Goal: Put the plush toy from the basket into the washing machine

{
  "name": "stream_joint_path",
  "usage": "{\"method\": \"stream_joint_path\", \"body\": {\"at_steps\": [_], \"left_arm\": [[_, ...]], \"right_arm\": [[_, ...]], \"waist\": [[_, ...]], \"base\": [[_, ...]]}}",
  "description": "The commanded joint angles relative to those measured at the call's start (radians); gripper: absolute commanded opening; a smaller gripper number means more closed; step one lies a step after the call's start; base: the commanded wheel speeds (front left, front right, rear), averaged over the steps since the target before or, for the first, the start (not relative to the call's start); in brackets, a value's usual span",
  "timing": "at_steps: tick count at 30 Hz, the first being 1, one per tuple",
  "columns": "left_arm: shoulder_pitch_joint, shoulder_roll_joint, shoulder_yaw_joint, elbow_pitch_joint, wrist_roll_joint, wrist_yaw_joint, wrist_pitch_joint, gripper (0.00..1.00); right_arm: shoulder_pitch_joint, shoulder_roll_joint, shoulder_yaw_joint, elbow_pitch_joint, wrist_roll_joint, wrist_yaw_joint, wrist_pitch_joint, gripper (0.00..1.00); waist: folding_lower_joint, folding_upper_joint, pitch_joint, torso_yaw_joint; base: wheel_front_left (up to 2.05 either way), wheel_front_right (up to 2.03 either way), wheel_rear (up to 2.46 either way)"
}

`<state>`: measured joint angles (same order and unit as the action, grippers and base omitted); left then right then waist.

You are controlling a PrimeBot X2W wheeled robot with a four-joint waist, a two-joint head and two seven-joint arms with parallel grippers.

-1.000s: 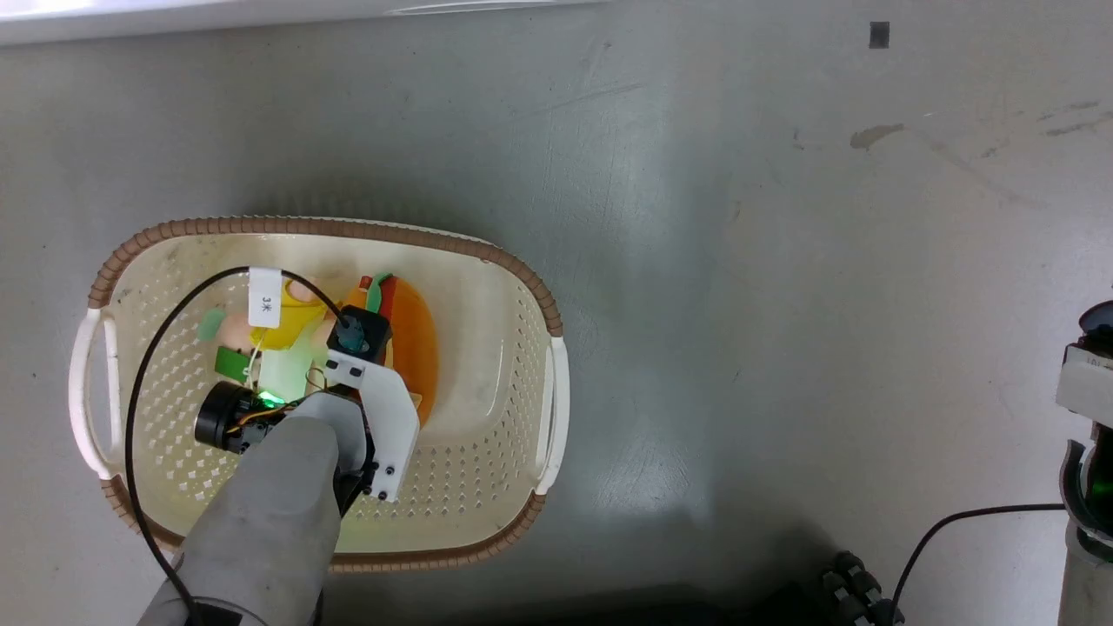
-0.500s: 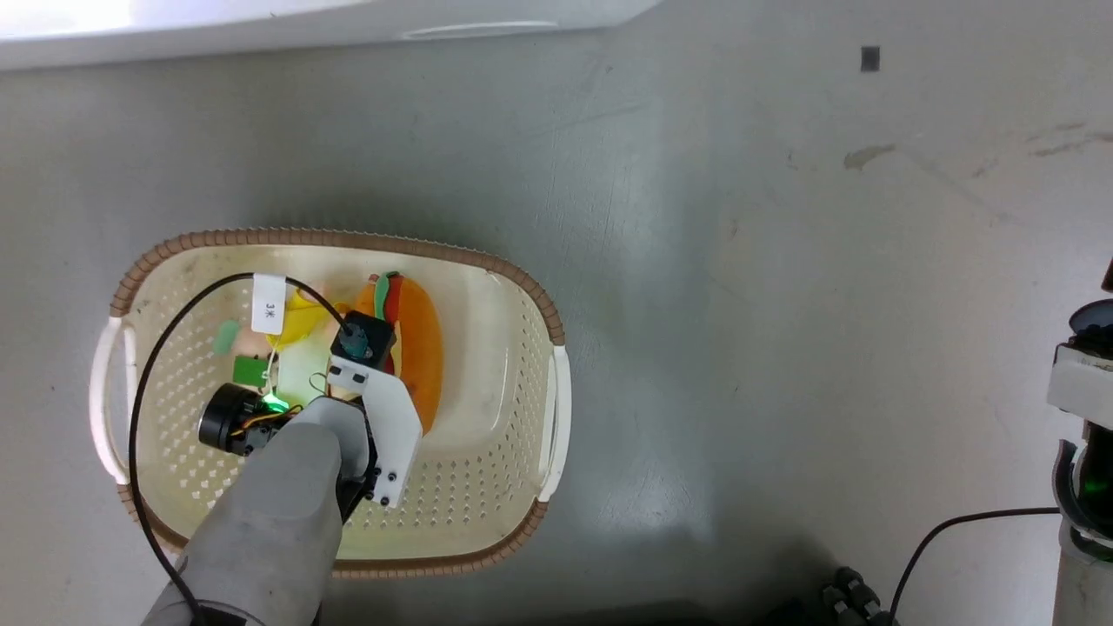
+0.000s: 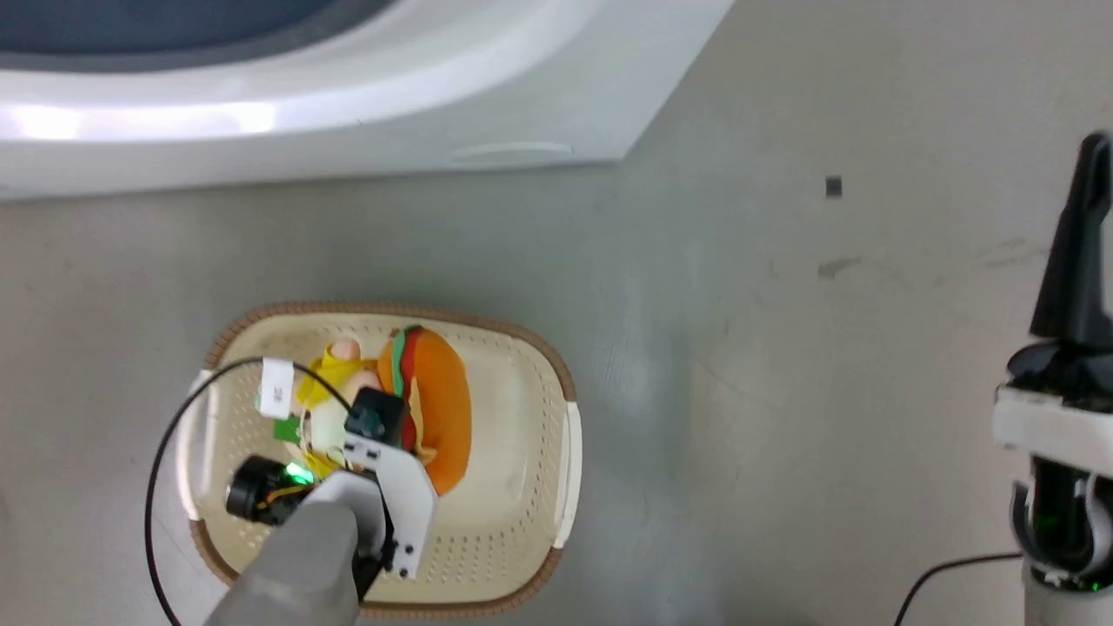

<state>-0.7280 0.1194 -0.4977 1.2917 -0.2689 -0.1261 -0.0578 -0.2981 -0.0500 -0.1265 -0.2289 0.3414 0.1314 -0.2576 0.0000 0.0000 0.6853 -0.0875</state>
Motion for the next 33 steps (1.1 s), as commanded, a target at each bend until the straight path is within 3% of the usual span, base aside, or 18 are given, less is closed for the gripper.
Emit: {"method": "stream_joint_path", "body": {"at_steps": [1, 17, 22, 33], "left_arm": [[0.02, -0.005, -0.006, -0.001, -0.006, -0.003, -0.023, 0.0], [0.177, -0.041, -0.038, -0.035, -0.042, 0.004, -0.195, 0.0], [0.2, -0.031, -0.023, -0.114, -0.048, 0.037, -0.203, 0.0], [0.29, 0.043, 0.055, -0.473, -0.017, 0.155, -0.204, 0.0]], "right_arm": [[0.025, 0.0, 0.002, 0.01, -0.006, -0.001, -0.004, 1.0], [0.228, 0.0, 0.043, 0.077, -0.059, -0.001, -0.004, 1.0], [0.271, 0.0, 0.044, 0.087, -0.062, -0.001, -0.004, 1.0], [0.314, 0.0, 0.04, 0.093, -0.063, -0.001, -0.004, 1.0]], "waist": [[0.0, 0.0, -0.087, 0.02], [0.0, 0.0, -0.401, 0.09], [0.0, 0.0, -0.459, 0.111], [0.0, 0.0, -0.514, 0.136]], "base": [[0.0, 0.0, 0.0], [0.0, 0.0, 0.0], [0.0, 0.0, 0.0], [0.0, 0.0, 0.0]]}}
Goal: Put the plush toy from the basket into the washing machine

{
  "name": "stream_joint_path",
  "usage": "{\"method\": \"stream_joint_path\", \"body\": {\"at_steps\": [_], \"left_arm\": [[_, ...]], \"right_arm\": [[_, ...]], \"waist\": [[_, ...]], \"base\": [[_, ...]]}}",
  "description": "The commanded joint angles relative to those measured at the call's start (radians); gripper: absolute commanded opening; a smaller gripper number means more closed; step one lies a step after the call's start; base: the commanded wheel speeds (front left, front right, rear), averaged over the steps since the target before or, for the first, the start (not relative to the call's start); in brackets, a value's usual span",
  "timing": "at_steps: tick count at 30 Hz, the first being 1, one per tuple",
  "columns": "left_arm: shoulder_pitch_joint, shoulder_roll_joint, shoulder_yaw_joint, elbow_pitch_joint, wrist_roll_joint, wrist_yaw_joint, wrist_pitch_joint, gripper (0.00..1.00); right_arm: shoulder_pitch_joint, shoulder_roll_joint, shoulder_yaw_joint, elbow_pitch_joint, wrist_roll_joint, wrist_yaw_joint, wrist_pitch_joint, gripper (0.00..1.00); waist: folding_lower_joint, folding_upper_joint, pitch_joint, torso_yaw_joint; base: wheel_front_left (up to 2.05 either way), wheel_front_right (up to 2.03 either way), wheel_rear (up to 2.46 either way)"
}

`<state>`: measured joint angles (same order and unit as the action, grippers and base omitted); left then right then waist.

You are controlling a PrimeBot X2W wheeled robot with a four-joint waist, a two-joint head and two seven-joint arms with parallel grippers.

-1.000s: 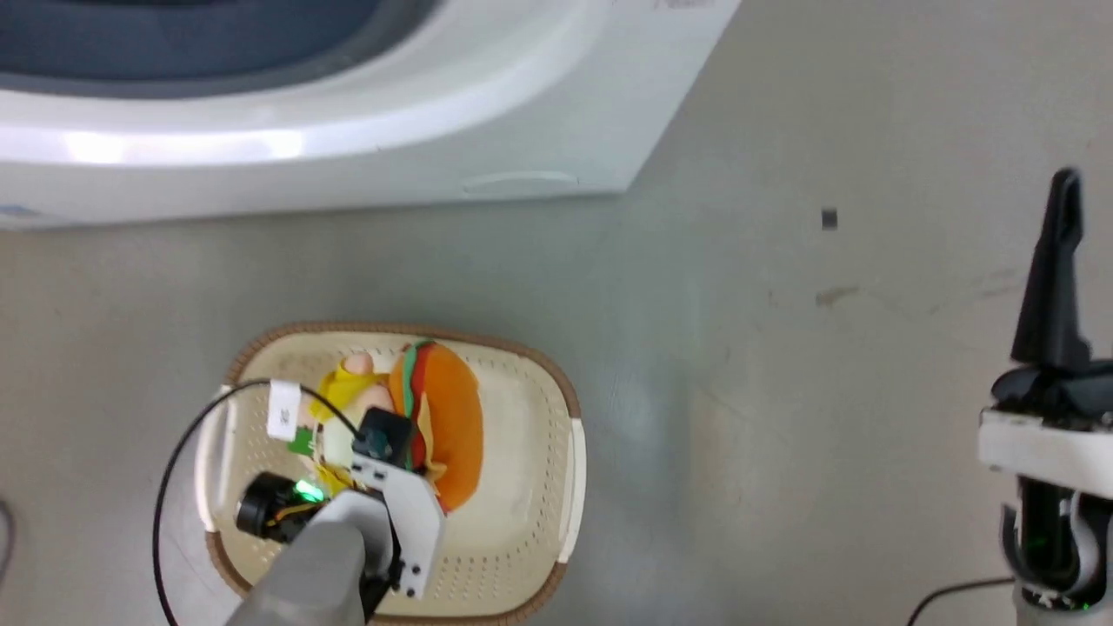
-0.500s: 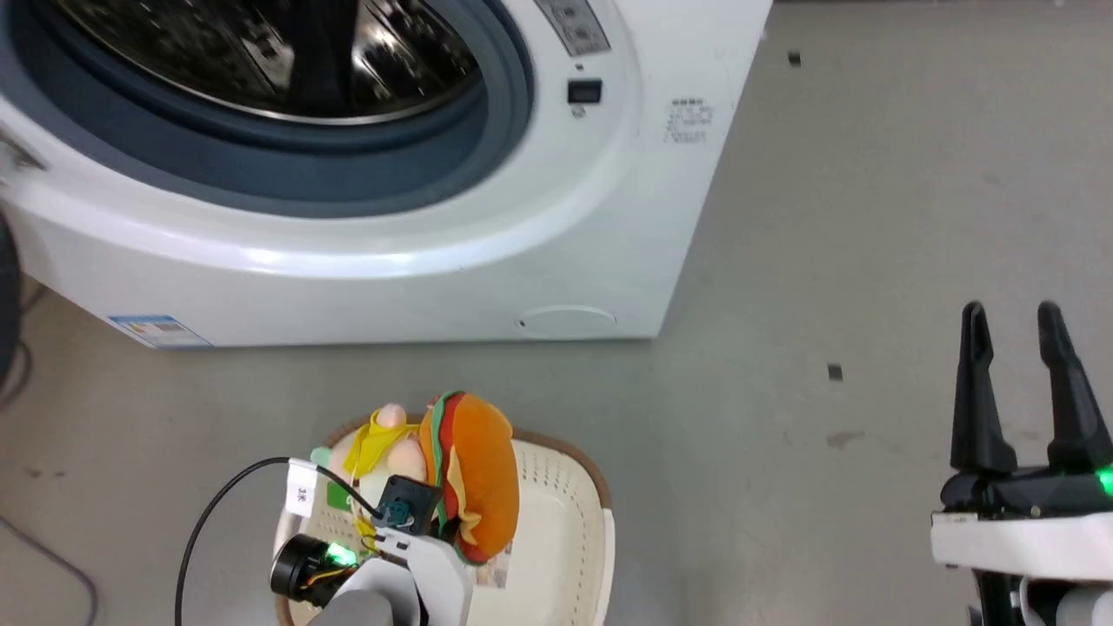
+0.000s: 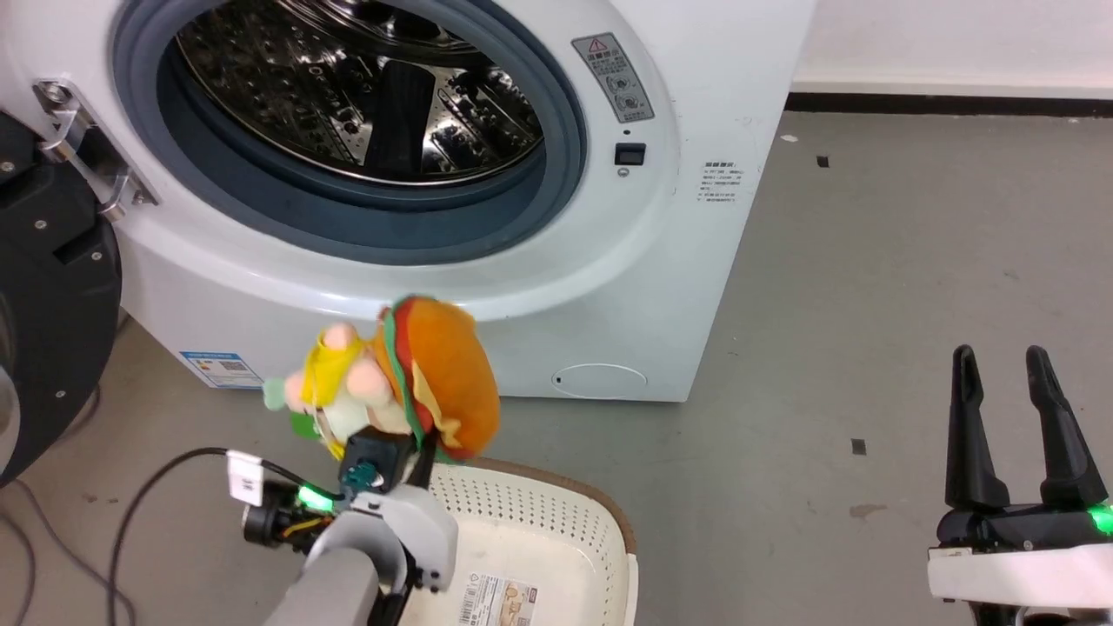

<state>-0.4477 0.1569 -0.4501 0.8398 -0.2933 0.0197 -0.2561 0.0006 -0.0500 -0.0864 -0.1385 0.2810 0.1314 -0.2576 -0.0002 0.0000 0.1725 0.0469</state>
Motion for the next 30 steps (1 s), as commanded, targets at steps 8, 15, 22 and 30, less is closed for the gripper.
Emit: {"method": "stream_joint_path", "body": {"at_steps": [8, 15, 22, 30], "left_arm": [[0.007, 0.032, 0.076, -0.192, 0.035, 0.064, -0.006, 0.0], [-0.14, 0.039, 0.131, -0.2, 0.038, 0.063, -0.006, 0.0], [-0.354, 0.091, 0.188, -0.14, 0.049, 0.052, -0.006, 0.0], [-0.596, 0.155, 0.244, -0.066, 0.054, 0.054, -0.006, 0.0]], "right_arm": [[0.003, 0.0, 0.001, -0.007, -0.005, -0.001, -0.004, 1.0], [-0.058, 0.0, 0.005, -0.017, -0.008, -0.001, -0.004, 1.0], [-0.14, 0.0, 0.011, -0.03, 0.005, -0.001, -0.004, 1.0], [-0.21, 0.0, 0.017, -0.041, 0.032, -0.001, -0.004, 1.0]], "waist": [[0.0002, 0.0, 0.032, -0.005], [0.0002, 0.0, 0.141, -0.036], [0.0002, 0.0, 0.288, -0.103], [0.0002, 0.0, 0.437, -0.186]], "base": [[0.0, 0.0, 0.0], [0.0, 0.0, 0.0], [0.0, 0.0, 0.0], [0.0, 0.0, 0.0]]}}
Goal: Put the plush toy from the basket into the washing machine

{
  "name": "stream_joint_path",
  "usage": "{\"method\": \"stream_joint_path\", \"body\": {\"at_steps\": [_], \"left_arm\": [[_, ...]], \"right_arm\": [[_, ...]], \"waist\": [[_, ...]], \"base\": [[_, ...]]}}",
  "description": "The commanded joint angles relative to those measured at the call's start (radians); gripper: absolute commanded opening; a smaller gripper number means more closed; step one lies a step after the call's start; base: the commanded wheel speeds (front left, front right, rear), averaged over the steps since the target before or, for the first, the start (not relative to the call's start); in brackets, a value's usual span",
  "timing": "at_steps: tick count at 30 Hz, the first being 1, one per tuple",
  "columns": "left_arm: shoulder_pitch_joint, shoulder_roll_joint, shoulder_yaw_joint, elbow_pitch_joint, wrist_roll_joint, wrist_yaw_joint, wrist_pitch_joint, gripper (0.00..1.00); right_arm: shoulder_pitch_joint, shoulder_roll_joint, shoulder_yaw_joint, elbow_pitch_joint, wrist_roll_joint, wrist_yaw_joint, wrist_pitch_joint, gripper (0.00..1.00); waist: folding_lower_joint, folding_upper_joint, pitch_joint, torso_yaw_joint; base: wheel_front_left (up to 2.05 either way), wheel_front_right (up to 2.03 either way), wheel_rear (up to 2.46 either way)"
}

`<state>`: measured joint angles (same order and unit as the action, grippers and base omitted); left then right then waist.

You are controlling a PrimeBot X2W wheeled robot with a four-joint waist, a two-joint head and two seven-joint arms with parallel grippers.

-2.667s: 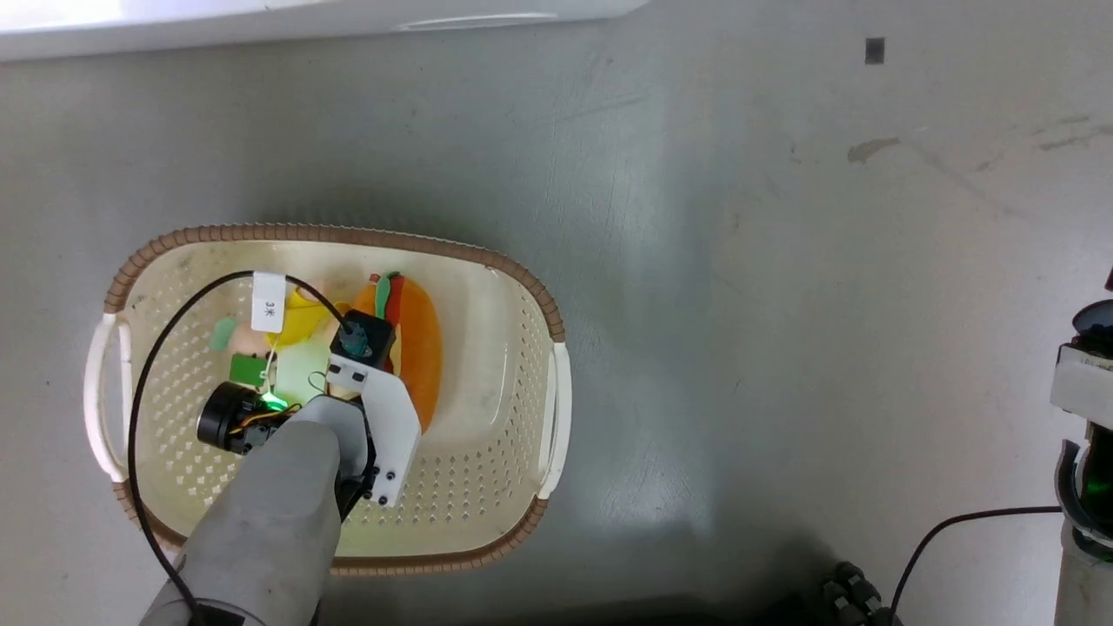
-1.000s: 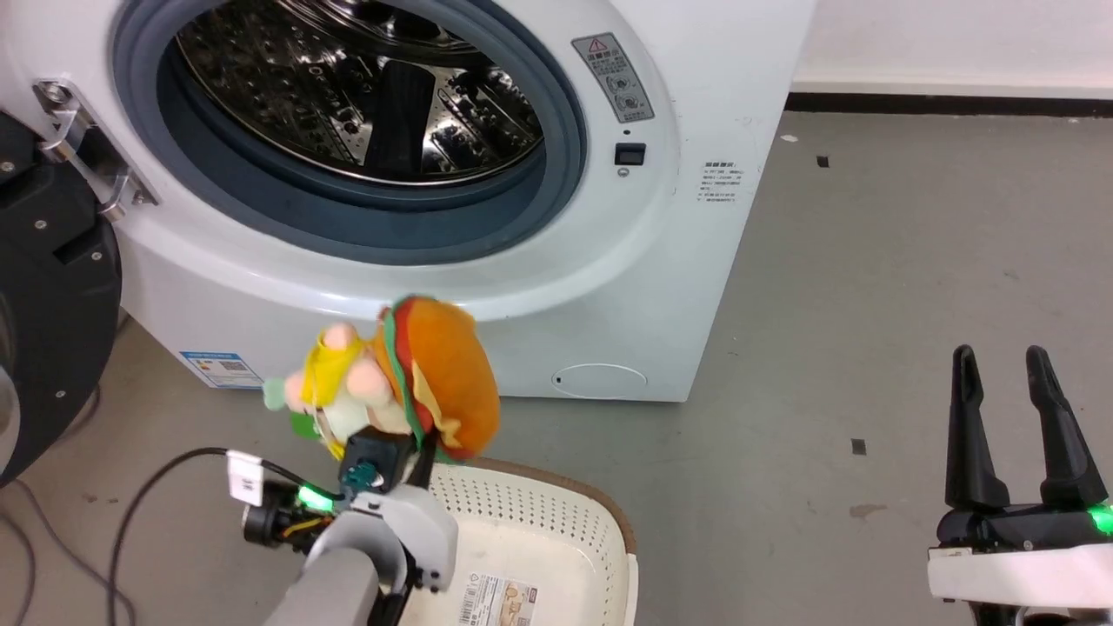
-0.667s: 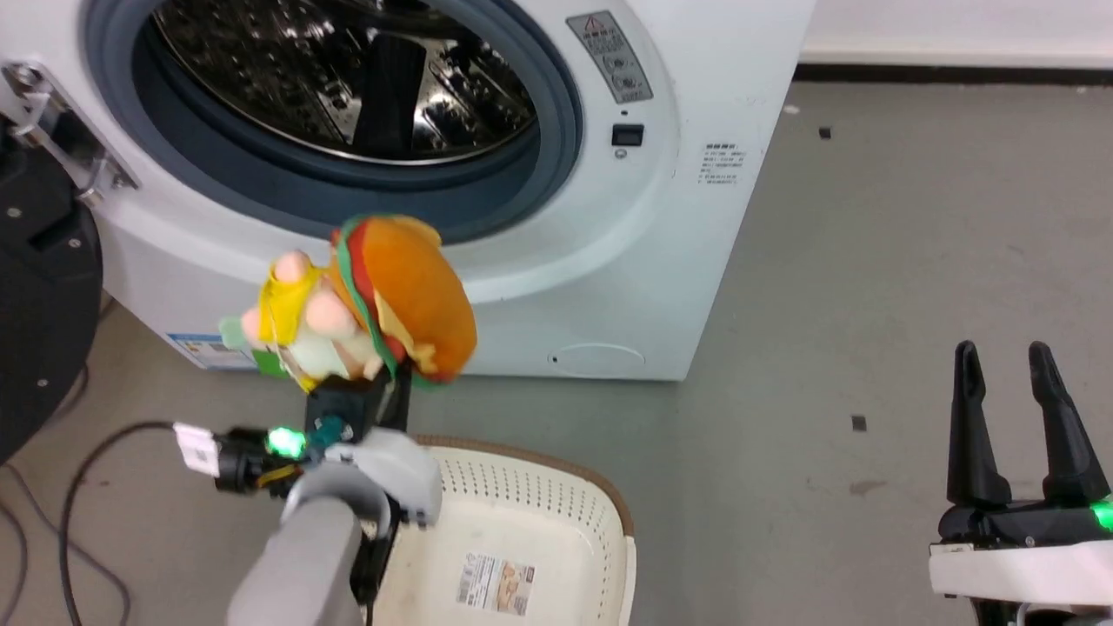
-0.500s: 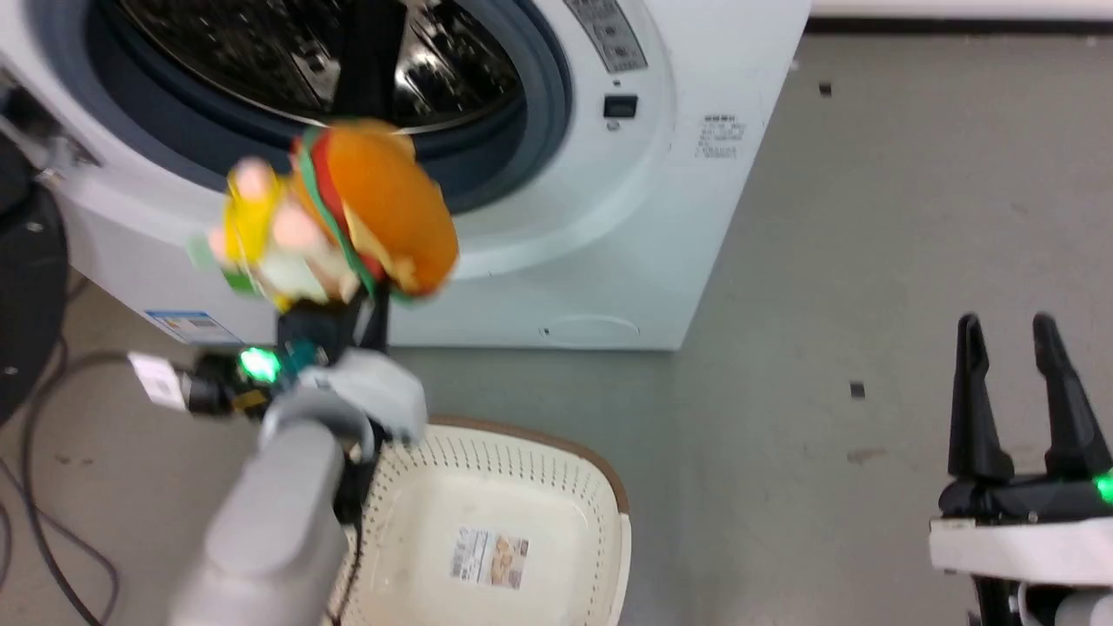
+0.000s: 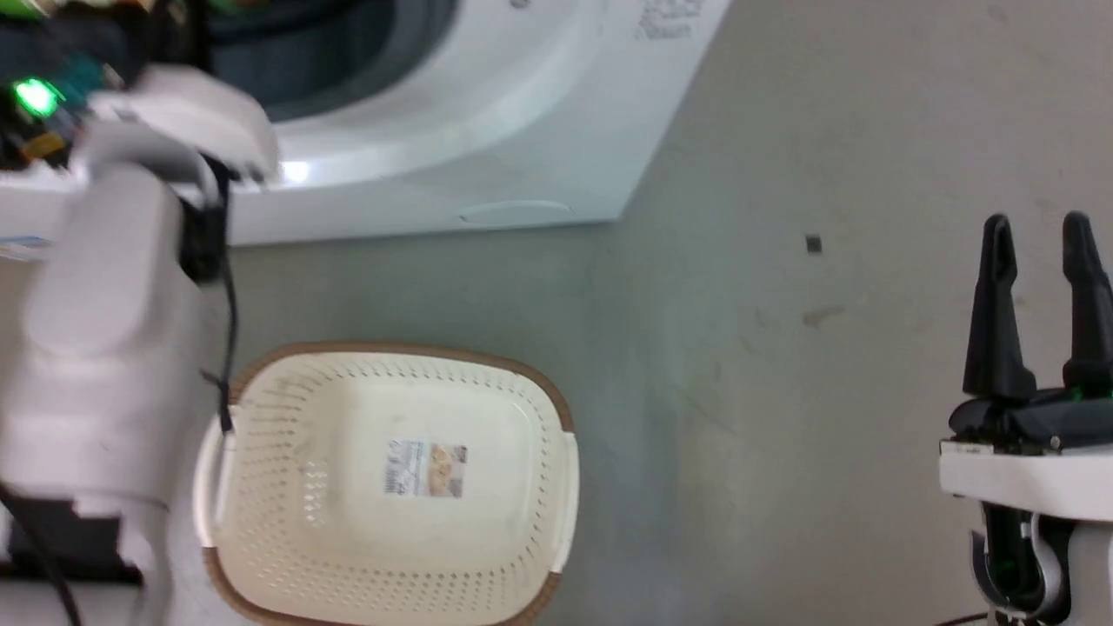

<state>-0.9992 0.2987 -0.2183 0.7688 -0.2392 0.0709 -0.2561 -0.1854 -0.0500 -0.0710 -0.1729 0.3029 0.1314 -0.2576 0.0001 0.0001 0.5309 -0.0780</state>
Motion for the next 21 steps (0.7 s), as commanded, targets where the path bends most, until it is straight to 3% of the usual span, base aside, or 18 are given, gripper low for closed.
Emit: {"method": "stream_joint_path", "body": {"at_steps": [1, 9, 20, 21], "left_arm": [[-0.074, 0.025, 0.021, 0.015, -0.001, 0.004, -0.006, 0.0], [-0.322, 0.123, 0.052, 0.136, 0.002, -0.017, -0.004, 0.0], [-0.419, 0.135, 0.052, 0.2, 0.009, -0.011, -0.005, 0.0], [-0.419, 0.134, 0.054, 0.201, 0.009, -0.01, -0.005, 0.57]], "right_arm": [[-0.033, 0.0, 0.003, -0.008, 0.015, -0.001, -0.004, 1.0], [-0.086, 0.0, 0.0, -0.022, 0.051, -0.001, -0.004, 1.0], [-0.11, 0.0, -0.003, -0.027, 0.053, -0.001, -0.004, 1.0], [-0.112, 0.0, -0.004, -0.026, 0.051, -0.001, -0.004, 1.0]], "waist": [[-0.0001, -0.0001, 0.094, -0.072], [-0.0001, -0.0001, 0.213, -0.131], [-0.0001, -0.0001, 0.264, -0.124], [-0.0001, -0.0001, 0.264, -0.122]], "base": [[0.0, 0.0, 0.0], [0.0, 0.0, 0.0], [0.0, 0.0, 0.0], [0.0, 0.0, 0.0]]}}
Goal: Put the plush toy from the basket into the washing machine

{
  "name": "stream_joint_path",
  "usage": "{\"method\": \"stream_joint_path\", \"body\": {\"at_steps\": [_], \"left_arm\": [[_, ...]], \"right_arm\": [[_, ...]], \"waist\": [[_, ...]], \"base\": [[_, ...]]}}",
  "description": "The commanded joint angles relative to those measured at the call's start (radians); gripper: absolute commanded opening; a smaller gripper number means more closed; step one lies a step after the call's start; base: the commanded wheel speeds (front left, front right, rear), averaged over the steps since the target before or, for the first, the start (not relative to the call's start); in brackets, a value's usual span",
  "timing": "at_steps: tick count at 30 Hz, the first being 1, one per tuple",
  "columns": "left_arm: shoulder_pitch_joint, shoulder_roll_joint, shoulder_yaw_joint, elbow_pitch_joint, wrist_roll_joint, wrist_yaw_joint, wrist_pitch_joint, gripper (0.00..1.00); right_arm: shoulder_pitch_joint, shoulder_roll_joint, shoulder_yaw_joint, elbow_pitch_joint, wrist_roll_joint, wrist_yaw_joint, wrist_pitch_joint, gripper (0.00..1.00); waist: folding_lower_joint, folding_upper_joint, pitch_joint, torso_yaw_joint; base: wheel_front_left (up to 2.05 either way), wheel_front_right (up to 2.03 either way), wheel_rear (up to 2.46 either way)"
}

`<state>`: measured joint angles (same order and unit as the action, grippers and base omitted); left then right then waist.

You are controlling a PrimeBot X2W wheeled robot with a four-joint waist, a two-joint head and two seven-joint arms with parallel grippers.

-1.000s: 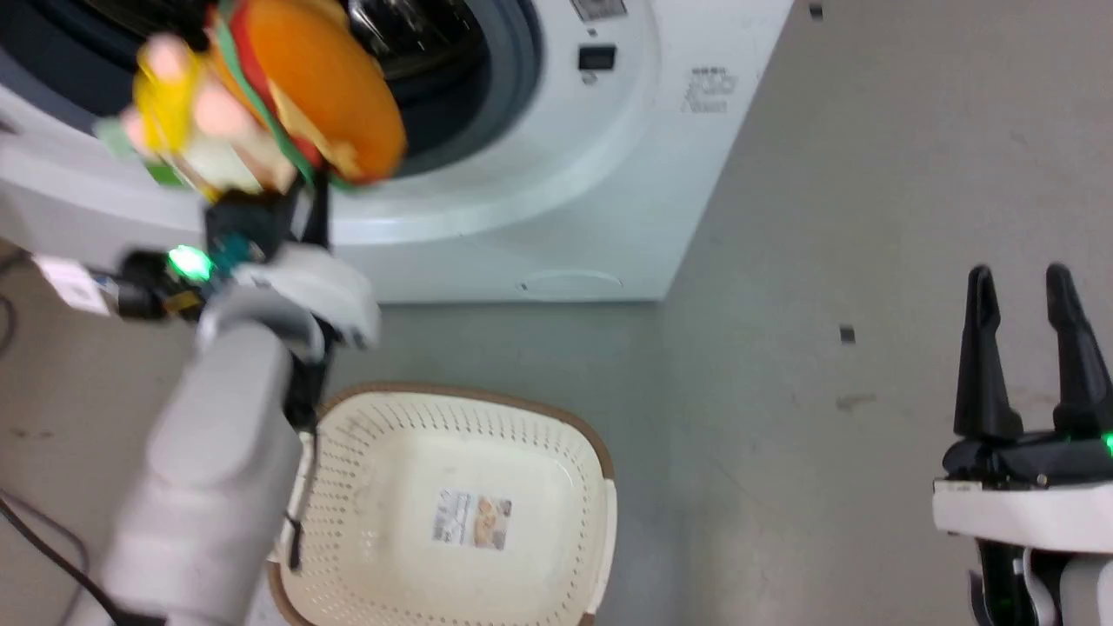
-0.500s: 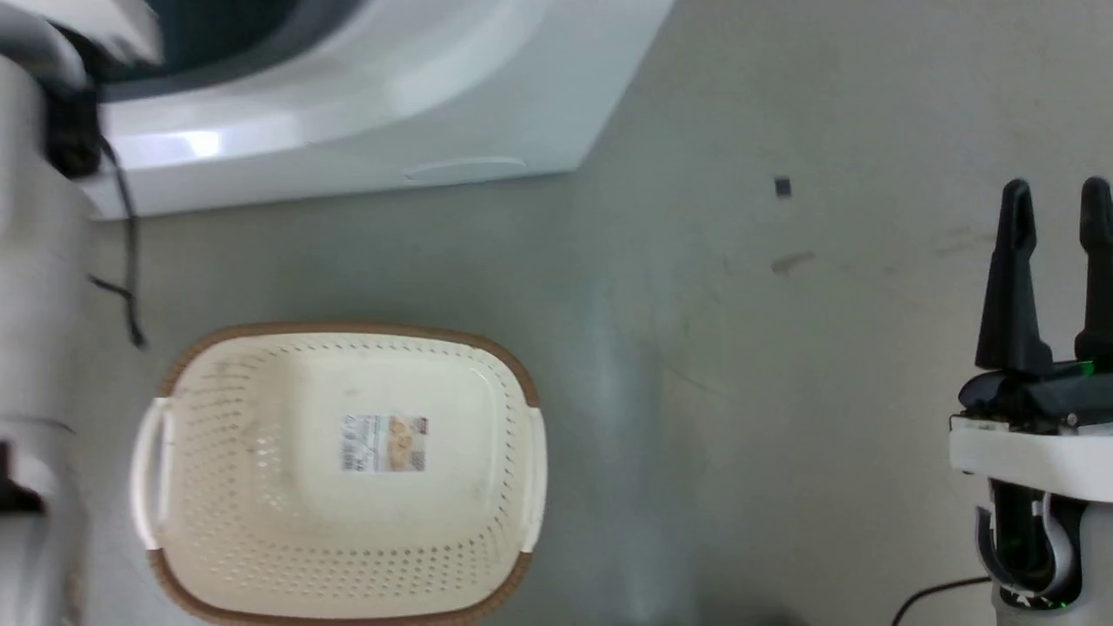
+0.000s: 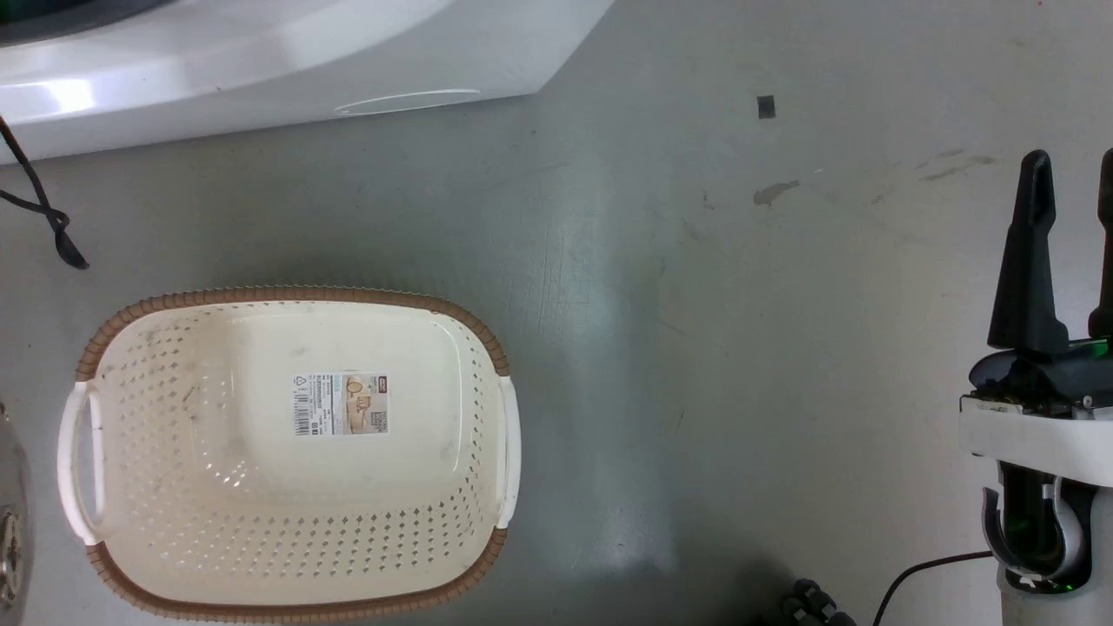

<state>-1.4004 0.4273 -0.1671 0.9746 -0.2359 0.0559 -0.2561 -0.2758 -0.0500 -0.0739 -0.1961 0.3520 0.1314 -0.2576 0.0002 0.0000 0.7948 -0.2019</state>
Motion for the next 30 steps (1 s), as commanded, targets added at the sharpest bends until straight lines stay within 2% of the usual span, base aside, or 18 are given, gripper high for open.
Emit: {"method": "stream_joint_path", "body": {"at_steps": [1, 7, 14, 20, 21, 22, 30], "left_arm": [[-0.017, 0.003, 0.004, -0.006, 0.003, 0.004, -0.005, 1.0], [0.022, -0.017, -0.004, 0.013, 0.003, -0.009, -0.006, 1.0], [0.186, -0.051, 0.018, -0.037, -0.009, -0.004, -0.006, 1.0], [0.4, -0.113, 0.031, -0.184, 0.015, 0.024, -0.006, 1.0], [0.516, -0.15, 0.039, -0.267, 0.034, 0.044, -0.006, 1.0], [0.553, -0.161, 0.043, -0.295, 0.039, 0.05, -0.006, 1.0], [0.804, -0.228, 0.058, -0.515, 0.098, 0.071, -0.006, 1.0]], "right_arm": [[-0.023, 0.0, -0.002, -0.002, 0.001, -0.001, -0.004, 1.0], [-0.019, 0.0, 0.002, 0.008, -0.012, -0.001, -0.004, 1.0], [0.006, 0.0, 0.024, 0.034, -0.034, -0.001, -0.004, 1.0], [0.057, 0.0, 0.028, 0.058, -0.067, -0.001, -0.004, 1.0], [0.092, 0.0, 0.041, 0.067, -0.092, -0.001, -0.004, 1.0], [0.103, 0.0, 0.042, 0.07, -0.096, -0.001, -0.004, 1.0], [0.174, 0.0, 0.025, 0.099, -0.119, -0.001, -0.004, 1.0]], "waist": [[-0.0002, 0.0, -0.001, 0.005], [-0.0002, 0.0, -0.042, 0.022], [-0.0002, 0.0, -0.155, 0.049], [-0.0002, 0.0, -0.275, 0.099], [-0.0002, 0.0, -0.335, 0.125], [-0.0002, 0.0, -0.355, 0.132], [-0.0002, 0.0, -0.493, 0.183]], "base": [[0.0, 0.0, 0.0], [0.0, 0.0, 0.0], [0.0, 0.0, 0.0], [0.0, 0.0, 0.0], [0.0, 0.0, 0.0], [0.0, 0.0, 0.0], [0.0, 0.0, 0.0]]}}
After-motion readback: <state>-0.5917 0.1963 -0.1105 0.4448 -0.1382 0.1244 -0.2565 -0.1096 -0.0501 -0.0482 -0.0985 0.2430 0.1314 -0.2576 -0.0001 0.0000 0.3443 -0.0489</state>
